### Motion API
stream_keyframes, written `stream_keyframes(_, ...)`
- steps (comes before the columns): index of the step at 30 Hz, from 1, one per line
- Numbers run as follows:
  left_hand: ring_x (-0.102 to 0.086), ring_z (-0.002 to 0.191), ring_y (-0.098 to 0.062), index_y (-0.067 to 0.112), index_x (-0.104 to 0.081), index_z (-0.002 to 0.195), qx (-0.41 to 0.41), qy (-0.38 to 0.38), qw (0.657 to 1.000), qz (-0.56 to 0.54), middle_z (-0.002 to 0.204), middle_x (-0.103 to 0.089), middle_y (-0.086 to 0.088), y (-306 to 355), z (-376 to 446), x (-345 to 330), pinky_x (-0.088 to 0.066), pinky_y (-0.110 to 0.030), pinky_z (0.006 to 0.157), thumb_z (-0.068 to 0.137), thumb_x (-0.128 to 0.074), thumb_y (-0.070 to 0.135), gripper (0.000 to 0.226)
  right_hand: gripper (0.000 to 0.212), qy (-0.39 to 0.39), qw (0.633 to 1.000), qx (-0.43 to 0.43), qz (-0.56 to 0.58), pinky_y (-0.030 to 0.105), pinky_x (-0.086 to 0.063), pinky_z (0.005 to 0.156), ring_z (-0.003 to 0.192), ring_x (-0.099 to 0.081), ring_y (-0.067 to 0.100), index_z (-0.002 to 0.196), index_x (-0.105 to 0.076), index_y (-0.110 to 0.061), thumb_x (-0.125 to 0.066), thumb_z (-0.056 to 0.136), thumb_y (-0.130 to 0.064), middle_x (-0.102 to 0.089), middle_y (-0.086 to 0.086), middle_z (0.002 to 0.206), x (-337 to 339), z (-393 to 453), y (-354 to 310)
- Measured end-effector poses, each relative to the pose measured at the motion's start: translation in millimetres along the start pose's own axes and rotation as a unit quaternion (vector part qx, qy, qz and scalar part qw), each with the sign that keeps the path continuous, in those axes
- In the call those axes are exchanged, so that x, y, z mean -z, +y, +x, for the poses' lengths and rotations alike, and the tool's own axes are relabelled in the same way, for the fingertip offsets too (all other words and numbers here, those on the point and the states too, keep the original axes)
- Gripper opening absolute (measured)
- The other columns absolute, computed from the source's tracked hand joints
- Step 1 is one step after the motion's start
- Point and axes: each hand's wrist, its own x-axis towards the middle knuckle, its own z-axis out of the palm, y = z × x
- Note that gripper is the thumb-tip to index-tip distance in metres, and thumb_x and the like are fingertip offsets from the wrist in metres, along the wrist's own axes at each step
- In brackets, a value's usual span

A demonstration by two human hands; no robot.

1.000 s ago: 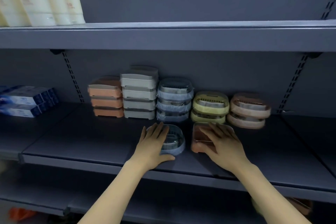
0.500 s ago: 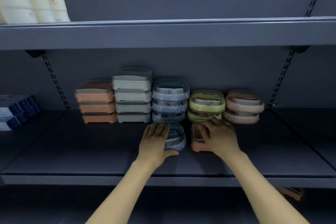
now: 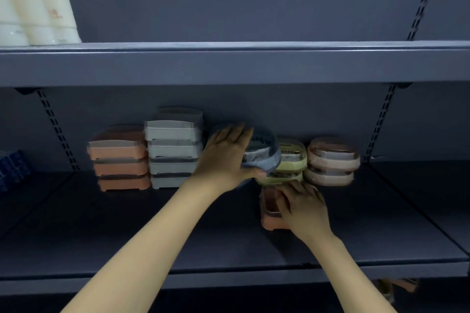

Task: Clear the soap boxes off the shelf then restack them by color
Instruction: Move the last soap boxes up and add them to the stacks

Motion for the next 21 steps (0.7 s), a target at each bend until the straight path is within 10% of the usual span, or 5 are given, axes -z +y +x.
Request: stream_keyframes(21, 0.001, 0.146, -0.021, 0.020, 0.001, 0.151, 0.023, -0.025, 0.999, 0.002, 0.159, 0.001, -0.002, 0.5, -11.9, -8.0, -0.001, -0.036, 0.119, 0.083, -0.050, 0.066, 0.096, 0.037, 0.028, 0.999, 0.015, -0.010, 0.038, -0.050, 0.076, 0.080, -0.064, 0.027, 0.090, -0.070, -0.022, -0.036, 0.084, -0.032, -0.068, -0.001, 0.092, -4.7, -0.4, 1.2)
